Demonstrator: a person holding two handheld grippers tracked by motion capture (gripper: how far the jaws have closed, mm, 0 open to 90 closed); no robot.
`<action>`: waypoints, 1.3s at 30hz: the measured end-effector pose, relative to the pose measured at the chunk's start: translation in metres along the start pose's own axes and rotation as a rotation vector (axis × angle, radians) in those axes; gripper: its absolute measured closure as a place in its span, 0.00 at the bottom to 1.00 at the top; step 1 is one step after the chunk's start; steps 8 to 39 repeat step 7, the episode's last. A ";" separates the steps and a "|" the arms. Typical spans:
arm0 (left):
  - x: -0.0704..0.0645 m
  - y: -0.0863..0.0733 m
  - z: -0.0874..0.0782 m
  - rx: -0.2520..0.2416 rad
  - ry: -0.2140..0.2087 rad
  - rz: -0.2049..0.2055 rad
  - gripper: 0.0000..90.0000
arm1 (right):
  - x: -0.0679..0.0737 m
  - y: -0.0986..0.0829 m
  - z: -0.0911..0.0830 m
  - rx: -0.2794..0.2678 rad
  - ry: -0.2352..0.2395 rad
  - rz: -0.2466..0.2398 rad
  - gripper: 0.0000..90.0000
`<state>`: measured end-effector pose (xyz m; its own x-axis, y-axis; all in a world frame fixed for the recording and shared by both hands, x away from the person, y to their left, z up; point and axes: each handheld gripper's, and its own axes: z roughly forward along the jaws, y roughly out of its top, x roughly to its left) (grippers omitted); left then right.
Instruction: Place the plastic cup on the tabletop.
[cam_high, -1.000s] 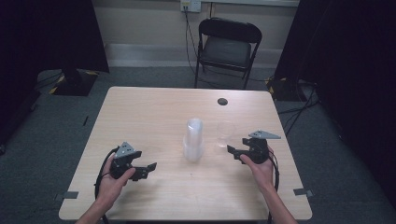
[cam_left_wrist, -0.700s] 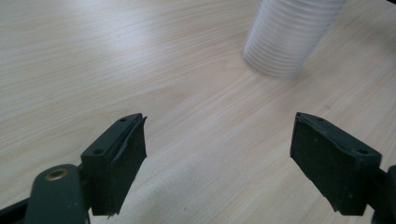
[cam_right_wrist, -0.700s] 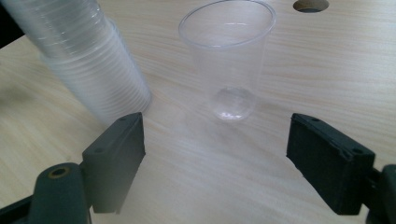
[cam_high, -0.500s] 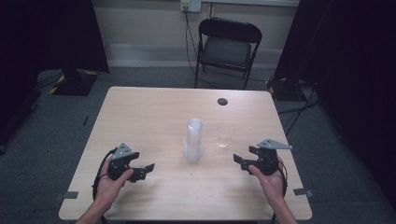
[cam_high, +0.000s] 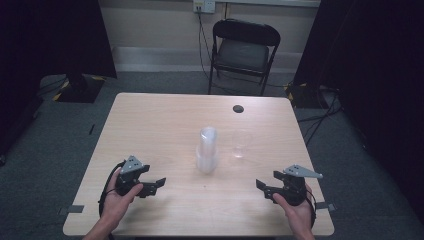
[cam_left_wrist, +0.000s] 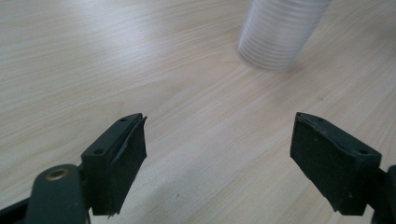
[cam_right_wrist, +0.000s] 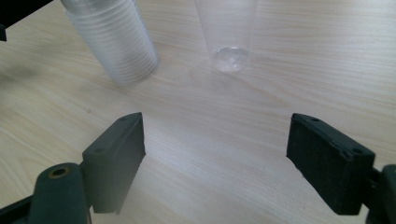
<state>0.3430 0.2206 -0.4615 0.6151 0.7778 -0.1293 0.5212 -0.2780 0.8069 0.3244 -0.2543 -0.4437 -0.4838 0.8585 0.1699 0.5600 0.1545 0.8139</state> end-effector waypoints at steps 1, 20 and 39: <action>0.000 0.000 0.000 0.002 -0.005 0.001 0.20 | -0.001 -0.002 0.000 0.004 -0.006 0.004 0.21; 0.002 0.000 0.003 0.003 0.000 0.007 0.20 | -0.009 -0.008 0.008 0.031 -0.042 0.004 0.21; 0.002 0.000 0.003 0.003 0.000 0.007 0.20 | -0.009 -0.008 0.008 0.031 -0.042 0.004 0.21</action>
